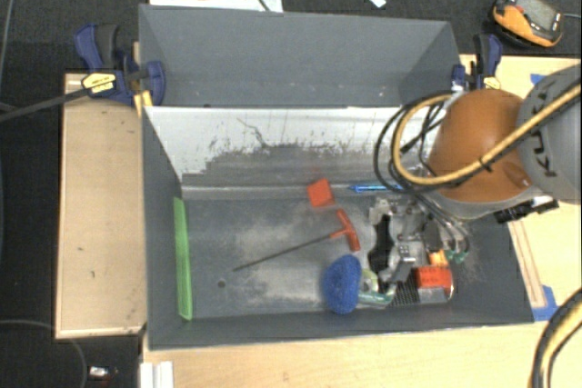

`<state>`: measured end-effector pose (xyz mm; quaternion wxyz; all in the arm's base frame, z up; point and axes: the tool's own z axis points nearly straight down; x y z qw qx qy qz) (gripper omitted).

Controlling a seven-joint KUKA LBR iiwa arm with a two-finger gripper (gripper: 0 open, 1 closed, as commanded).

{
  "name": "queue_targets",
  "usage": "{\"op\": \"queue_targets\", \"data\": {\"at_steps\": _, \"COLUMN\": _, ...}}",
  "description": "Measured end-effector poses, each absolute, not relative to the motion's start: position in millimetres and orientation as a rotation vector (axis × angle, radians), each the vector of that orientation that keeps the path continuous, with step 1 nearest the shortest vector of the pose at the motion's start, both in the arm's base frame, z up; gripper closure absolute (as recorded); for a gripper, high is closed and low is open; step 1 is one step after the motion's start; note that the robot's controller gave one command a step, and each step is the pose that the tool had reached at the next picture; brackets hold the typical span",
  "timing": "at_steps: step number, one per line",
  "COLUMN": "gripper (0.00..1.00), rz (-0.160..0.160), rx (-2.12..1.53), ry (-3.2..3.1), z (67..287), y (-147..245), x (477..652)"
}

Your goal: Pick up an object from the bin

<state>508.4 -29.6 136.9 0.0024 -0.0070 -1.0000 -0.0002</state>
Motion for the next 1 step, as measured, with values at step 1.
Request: {"op": "queue_targets", "data": {"at_steps": 1, "gripper": 0.0, "rz": 0.0, "rx": -0.02, "ry": -3.144, "z": 140.1, "y": -29.6, "x": 510.4}}
